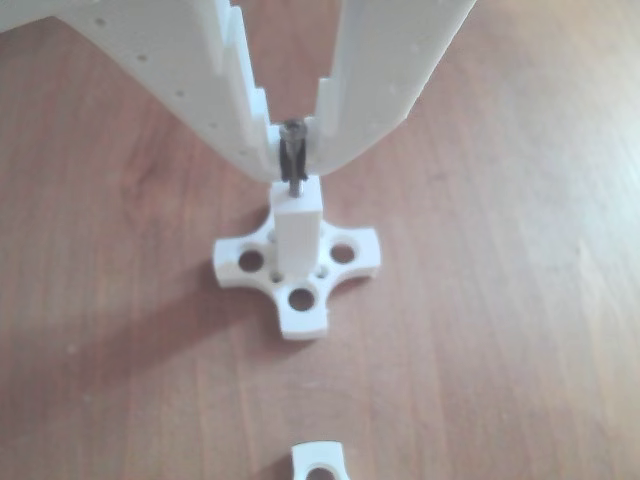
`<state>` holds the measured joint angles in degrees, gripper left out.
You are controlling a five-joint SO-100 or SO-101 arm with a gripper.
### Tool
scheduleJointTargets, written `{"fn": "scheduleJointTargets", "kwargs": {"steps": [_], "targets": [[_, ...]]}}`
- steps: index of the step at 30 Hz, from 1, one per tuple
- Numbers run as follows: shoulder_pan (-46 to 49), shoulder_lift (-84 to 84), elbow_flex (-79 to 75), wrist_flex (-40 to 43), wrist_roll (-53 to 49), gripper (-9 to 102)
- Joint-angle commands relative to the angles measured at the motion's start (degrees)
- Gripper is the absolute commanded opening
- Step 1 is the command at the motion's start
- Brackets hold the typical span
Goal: Grab the screw and set it in the hole.
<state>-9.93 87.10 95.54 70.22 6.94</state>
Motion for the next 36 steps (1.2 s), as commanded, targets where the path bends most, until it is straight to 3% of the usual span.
{"fn": "scheduleJointTargets", "kwargs": {"steps": [1,36], "targets": [[-0.4,1.1,-3.9,-1.1,0.3,-4],[-0.4,0.8,-3.6,-0.3,0.1,-1]]}}
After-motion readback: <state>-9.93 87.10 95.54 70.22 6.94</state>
